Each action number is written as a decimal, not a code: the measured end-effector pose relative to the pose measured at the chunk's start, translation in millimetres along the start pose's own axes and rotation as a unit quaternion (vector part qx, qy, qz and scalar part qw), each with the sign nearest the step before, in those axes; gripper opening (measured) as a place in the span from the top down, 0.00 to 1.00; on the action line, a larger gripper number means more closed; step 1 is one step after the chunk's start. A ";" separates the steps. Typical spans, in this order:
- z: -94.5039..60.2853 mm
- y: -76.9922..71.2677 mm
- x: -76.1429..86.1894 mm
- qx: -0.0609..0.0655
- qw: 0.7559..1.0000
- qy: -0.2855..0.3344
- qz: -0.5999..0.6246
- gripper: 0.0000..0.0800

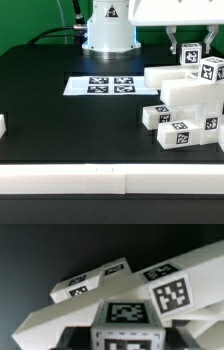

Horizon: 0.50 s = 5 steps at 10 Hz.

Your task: Assemble chair

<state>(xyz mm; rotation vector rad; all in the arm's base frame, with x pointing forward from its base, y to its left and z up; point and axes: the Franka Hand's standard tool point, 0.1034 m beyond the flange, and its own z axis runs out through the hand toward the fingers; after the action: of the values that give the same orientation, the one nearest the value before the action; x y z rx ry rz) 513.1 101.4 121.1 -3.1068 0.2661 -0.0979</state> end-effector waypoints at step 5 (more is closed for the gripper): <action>0.0 -2.3 -0.8 0.005 0.987 -0.002 0.161 0.64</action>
Offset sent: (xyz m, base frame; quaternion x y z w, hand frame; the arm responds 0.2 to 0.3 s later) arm 0.0000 0.0000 0.0000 0.0000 0.0000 0.1938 0.9810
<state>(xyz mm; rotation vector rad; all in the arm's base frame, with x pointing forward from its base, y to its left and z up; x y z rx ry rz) 512.7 103.8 121.1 -3.0052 0.7568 -0.0852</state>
